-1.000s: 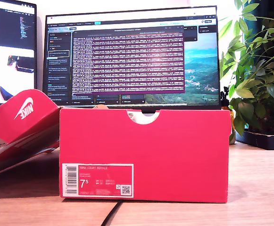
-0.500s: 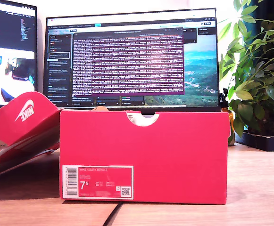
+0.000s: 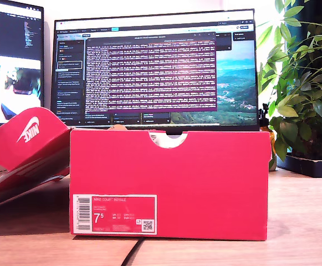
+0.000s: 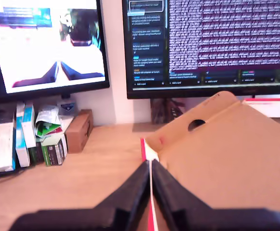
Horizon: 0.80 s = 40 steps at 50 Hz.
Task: Pack the white shoes by picking the first shoe and placing it inside the red shoebox, left side, then picking and rotating the second shoe and placing it in the shoebox
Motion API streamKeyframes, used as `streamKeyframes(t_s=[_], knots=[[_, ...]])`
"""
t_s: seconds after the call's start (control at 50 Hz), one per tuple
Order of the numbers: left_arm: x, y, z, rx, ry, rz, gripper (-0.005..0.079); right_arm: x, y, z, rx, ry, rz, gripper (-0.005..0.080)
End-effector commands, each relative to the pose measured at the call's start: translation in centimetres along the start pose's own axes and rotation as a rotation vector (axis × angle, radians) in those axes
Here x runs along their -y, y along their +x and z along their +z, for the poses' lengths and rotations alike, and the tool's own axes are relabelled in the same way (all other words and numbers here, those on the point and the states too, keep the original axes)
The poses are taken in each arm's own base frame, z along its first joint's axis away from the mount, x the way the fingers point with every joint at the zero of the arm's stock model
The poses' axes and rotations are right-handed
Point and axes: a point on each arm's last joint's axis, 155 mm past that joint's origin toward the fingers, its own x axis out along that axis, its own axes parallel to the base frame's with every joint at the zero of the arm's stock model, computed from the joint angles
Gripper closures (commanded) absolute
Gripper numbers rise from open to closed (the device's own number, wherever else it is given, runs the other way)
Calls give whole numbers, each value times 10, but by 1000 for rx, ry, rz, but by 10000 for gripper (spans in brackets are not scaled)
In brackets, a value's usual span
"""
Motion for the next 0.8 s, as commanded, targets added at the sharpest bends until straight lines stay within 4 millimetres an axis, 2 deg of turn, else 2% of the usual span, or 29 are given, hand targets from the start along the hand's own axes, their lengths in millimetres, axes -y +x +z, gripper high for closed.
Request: streamKeyframes(t_s=[0.0, 0.44, 0.78], knots=[[-2, -1, -21, -52, -1, 7, 762, -1, 1, -6, -7, 6, 6, 763], [2, -16, -59, -196, -54, -9, 762, -1, 1, -6, -7, 3, 6, 763], [2, -16, -59, -197, -55, -7, 762, -1, 1, -6, -7, 3, 5, 763]])
